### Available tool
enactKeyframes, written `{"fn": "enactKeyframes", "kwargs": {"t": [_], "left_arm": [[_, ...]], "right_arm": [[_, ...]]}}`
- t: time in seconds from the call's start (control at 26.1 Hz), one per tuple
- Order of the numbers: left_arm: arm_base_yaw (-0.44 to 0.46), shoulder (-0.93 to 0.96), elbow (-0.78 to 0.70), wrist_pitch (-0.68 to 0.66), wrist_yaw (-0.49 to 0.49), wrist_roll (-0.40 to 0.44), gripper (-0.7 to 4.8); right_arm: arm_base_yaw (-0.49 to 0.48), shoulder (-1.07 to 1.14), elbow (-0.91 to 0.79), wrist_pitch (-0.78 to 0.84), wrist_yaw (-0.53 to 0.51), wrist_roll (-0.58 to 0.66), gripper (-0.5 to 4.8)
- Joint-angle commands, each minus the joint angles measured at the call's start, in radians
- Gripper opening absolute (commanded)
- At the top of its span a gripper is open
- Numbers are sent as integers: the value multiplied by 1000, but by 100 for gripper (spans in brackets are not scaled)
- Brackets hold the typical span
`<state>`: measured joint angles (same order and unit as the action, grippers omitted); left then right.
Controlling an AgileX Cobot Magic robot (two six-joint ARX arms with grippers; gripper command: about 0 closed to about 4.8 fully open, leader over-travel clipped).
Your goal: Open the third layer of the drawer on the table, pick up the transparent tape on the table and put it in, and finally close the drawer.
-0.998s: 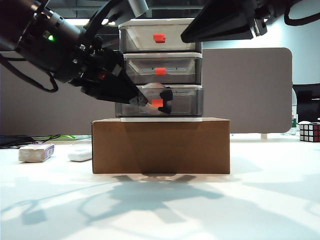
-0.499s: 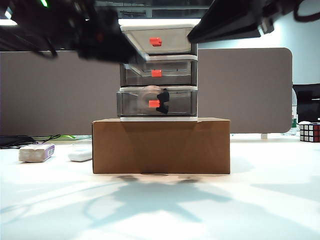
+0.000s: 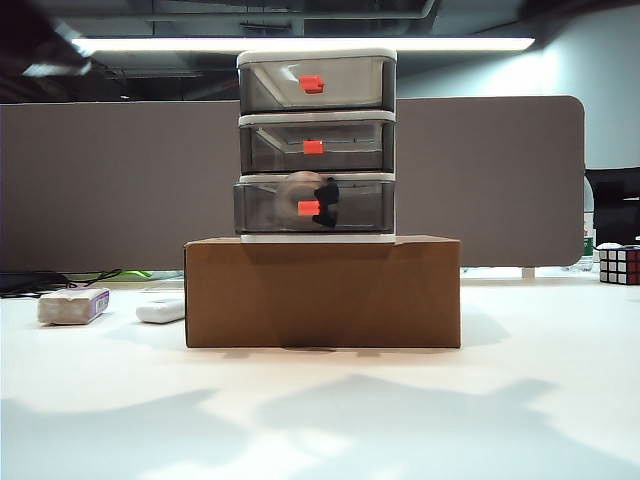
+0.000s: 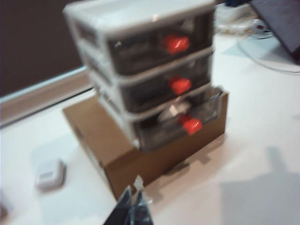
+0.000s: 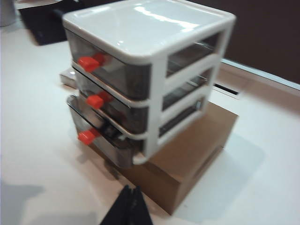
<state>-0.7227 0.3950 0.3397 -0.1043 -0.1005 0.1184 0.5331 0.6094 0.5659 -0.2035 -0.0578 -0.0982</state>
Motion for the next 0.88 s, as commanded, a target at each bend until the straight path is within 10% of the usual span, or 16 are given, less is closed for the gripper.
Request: {"fn": "enactKeyframes", "kwargs": {"t": [0.04,0.88], "left_arm": [[0,-86,-74,65,-16,-33,-6],[3,-393,-333,82,-19,-180,-6]], "right_arm": [[0,-89,-67,37,63,21,-5],[0,-503,-489,178,128,64,-5]]}}
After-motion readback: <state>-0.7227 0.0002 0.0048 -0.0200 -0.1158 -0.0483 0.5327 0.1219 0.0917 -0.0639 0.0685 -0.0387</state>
